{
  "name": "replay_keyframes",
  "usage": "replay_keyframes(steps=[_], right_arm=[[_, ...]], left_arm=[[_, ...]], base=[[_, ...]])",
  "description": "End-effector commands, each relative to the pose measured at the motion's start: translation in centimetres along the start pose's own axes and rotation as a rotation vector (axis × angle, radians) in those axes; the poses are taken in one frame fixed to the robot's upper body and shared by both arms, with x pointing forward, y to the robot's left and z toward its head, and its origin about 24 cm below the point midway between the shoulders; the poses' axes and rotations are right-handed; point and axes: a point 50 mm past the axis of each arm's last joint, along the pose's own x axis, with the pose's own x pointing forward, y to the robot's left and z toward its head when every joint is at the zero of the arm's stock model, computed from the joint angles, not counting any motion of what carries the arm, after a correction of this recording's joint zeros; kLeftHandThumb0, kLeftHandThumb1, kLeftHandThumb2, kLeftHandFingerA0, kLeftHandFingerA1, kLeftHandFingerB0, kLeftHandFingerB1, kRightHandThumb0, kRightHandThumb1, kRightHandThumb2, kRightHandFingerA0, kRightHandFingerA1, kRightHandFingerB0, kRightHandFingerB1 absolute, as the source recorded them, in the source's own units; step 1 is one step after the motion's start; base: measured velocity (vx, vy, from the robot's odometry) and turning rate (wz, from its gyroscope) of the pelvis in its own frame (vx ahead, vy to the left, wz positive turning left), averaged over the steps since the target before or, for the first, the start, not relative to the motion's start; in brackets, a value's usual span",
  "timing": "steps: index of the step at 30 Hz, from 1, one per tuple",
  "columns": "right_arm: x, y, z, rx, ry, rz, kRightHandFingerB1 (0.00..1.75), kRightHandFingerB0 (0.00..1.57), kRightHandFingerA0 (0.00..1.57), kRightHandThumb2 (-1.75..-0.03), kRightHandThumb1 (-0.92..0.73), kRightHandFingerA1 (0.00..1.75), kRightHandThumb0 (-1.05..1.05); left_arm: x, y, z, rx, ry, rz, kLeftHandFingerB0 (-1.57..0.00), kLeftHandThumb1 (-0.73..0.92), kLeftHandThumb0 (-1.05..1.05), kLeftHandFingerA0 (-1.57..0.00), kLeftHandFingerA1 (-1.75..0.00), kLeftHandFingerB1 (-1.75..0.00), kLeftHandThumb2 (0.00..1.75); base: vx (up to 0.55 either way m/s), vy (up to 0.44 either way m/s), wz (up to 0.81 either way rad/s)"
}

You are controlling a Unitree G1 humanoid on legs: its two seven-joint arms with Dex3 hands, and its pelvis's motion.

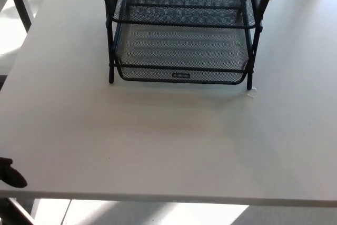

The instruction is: The robot uses its right hand to grab the drawer kept on the middle of the desk and pull it out towards the robot

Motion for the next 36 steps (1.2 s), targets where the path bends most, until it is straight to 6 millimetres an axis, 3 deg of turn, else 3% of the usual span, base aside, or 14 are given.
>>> replay_keyframes(steps=[1,15,16,17,21,23,25,26,27,31,33,34,35,36], right_arm=[[1.3,1.5,2.0,0.032,-0.027,0.039,0.33,0.16,0.15,-0.58,-0.58,0.45,-0.75],[2.9,4.8,7.6,0.025,-0.159,0.097,0.35,0.13,0.16,-0.6,-0.63,0.46,-0.81],[3.1,5.5,8.1,0.03,-0.178,0.125,0.51,0.0,0.0,-0.94,-0.29,0.51,-0.41],[3.2,5.8,8.3,0.037,-0.186,0.124,0.44,0.06,0.1,-0.87,-0.48,0.51,-0.8],[3.7,6.7,8.8,0.041,-0.207,0.129,0.35,0.12,0.14,-0.59,-0.6,0.47,-0.81],[3.9,7.3,9.2,0.004,-0.201,0.167,0.52,0.0,0.0,-0.92,-0.26,0.52,-0.42],[4.3,7.7,9.5,-0.002,-0.199,0.182,0.34,0.06,0.11,-0.6,-0.63,0.45,-0.86],[4.5,8.0,9.7,-0.004,-0.208,0.18,0.52,0.0,0.0,-0.91,-0.23,0.51,-0.42],[4.6,8.1,9.8,0.0,-0.211,0.179,0.36,0.08,0.13,-0.59,-0.61,0.47,-0.87],[5.1,9.6,10.2,-0.021,-0.226,0.187,0.4,0.03,0.14,-0.91,-0.51,0.55,-0.9],[5.3,10.0,10.1,-0.042,-0.227,0.197,0.35,0.08,0.14,-0.59,-0.6,0.48,-0.86],[5.4,10.3,10.1,-0.04,-0.223,0.209,0.52,0.0,0.0,-0.91,-0.23,0.52,-0.42],[5.6,10.5,10.1,-0.051,-0.223,0.229,0.33,0.05,0.06,-0.59,-0.61,0.48,-0.85],[6.0,10.9,10.1,-0.06,-0.219,0.223,0.34,0.04,0.05,-0.89,-0.48,0.52,-0.82]], left_arm=[[0.0,0.1,0.0,0.023,0.002,-0.023,-0.82,0.57,-0.28,-0.78,-0.87,-0.57,0.57],[0.0,0.1,0.0,0.016,-0.008,-0.012,-0.83,0.56,-0.29,-0.8,-0.88,-0.58,0.57],[0.0,0.2,0.1,0.023,-0.01,-0.011,-0.83,0.56,-0.29,-0.79,-0.86,-0.58,0.57],[0.0,0.1,0.0,0.025,-0.012,-0.011,-0.83,0.56,-0.28,-0.8,-0.87,-0.58,0.57],[0.0,0.2,0.1,0.033,-0.013,-0.013,-0.82,0.56,-0.29,-0.78,-0.85,-0.58,0.57],[0.0,-0.1,0.2,0.026,-0.005,-0.028,-0.81,0.57,-0.29,-0.78,-0.85,-0.56,0.57],[0.0,-0.1,0.1,0.02,-0.003,-0.026,-0.82,0.57,-0.3,-0.78,-0.85,-0.57,0.57],[0.0,-0.2,0.1,0.016,-0.002,-0.021,-0.83,0.57,-0.3,-0.79,-0.86,-0.57,0.57],[0.0,-0.2,0.1,0.016,-0.001,-0.021,-0.82,0.57,-0.3,-0.79,-0.87,-0.57,0.58],[0.1,-0.1,0.2,0.02,-0.018,-0.019,-0.83,0.56,-0.28,-0.79,-0.86,-0.59,0.57],[0.2,-0.1,0.3,0.025,-0.018,-0.027,-0.83,0.56,-0.28,-0.79,-0.84,-0.58,0.57],[0.2,-0.1,0.3,0.021,-0.02,-0.027,-0.83,0.56,-0.27,-0.78,-0.84,-0.58,0.57],[0.2,-0.1,0.3,0.025,-0.022,-0.027,-0.83,0.56,-0.27,-0.78,-0.85,-0.59,0.57],[0.3,-0.1,0.4,0.02,-0.017,-0.026,-0.83,0.56,-0.28,-0.79,-0.87,-0.59,0.57]], base=[[0.0,0.0,0.0],[0.0,0.0,0.0],[0.0,0.0,0.0],[0.0,0.0,0.0],[0.0,0.0,0.0],[0.0,0.0,0.0],[0.0,0.0,0.0],[0.0,0.0,0.0],[0.0,0.0,0.0],[0.0,0.0,0.0],[0.0,0.0,0.0],[0.0,0.0,0.0],[0.0,0.0,0.0],[0.0,0.0,0.0]])
